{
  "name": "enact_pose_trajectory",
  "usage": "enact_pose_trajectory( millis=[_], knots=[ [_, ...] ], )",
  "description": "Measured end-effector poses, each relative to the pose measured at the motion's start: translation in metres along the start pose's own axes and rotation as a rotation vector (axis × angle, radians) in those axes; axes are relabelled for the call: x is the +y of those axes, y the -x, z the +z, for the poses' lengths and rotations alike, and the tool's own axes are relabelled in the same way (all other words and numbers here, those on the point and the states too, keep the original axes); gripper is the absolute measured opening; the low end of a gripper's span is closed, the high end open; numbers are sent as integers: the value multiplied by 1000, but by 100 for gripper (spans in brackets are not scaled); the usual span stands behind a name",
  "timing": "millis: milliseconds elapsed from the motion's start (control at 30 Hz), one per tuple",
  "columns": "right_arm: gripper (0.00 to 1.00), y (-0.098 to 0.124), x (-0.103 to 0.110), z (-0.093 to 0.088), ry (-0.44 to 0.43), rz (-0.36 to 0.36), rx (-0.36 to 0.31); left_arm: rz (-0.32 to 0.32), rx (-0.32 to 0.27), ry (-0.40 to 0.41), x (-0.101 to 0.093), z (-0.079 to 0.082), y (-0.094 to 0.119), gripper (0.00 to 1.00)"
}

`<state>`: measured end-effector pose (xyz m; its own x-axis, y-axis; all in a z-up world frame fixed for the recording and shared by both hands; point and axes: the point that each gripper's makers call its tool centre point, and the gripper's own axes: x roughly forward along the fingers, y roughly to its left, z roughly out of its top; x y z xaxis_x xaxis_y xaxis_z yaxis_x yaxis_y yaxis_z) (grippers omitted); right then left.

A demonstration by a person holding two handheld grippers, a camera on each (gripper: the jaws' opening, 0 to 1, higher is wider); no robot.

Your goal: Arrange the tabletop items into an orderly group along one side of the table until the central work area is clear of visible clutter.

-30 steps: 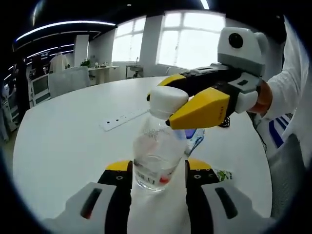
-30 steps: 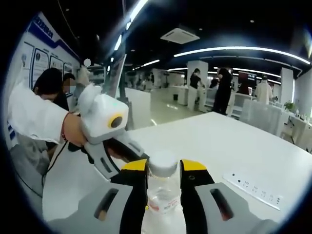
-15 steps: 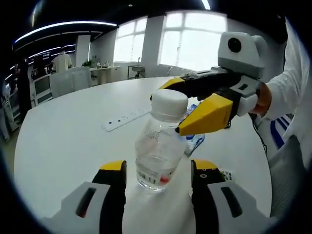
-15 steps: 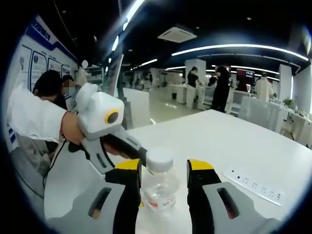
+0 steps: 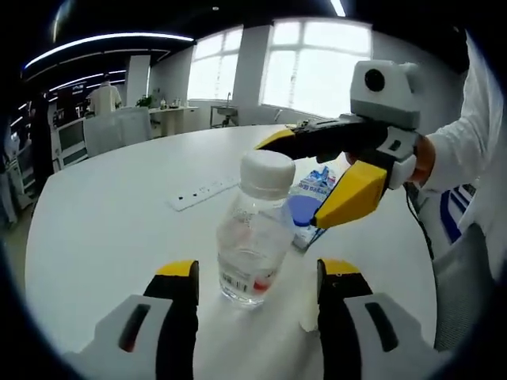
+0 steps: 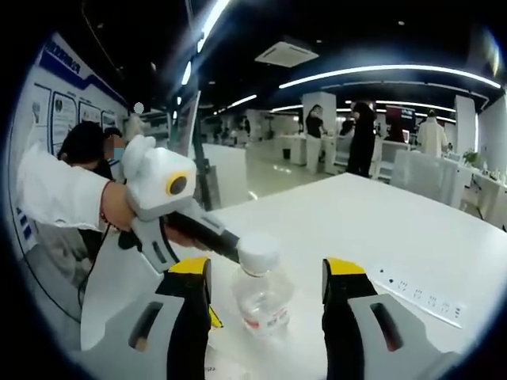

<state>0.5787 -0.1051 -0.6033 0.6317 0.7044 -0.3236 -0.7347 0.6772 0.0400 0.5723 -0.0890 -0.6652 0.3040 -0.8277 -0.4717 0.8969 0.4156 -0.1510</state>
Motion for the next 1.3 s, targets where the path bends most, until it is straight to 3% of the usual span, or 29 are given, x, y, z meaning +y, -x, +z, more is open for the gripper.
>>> enact_pose_trajectory(
  millis=[200, 433, 633, 1100, 1300],
  knots=[
    [60, 9, -3, -6, -43, 10, 7, 10, 0, 14, -1, -2, 7, 63],
    [61, 20, -4, -11, -30, 8, 21, 23, -1, 30, -3, -1, 14, 66],
    [70, 27, -3, -17, -18, 24, 30, 30, 0, 36, -6, -1, 20, 69],
    [70, 40, 6, -27, 15, 68, 76, 49, -8, 89, -16, -5, 39, 76],
    [76, 45, 11, -35, 19, 94, 105, 55, -4, 90, -23, -9, 46, 76]
  ],
)
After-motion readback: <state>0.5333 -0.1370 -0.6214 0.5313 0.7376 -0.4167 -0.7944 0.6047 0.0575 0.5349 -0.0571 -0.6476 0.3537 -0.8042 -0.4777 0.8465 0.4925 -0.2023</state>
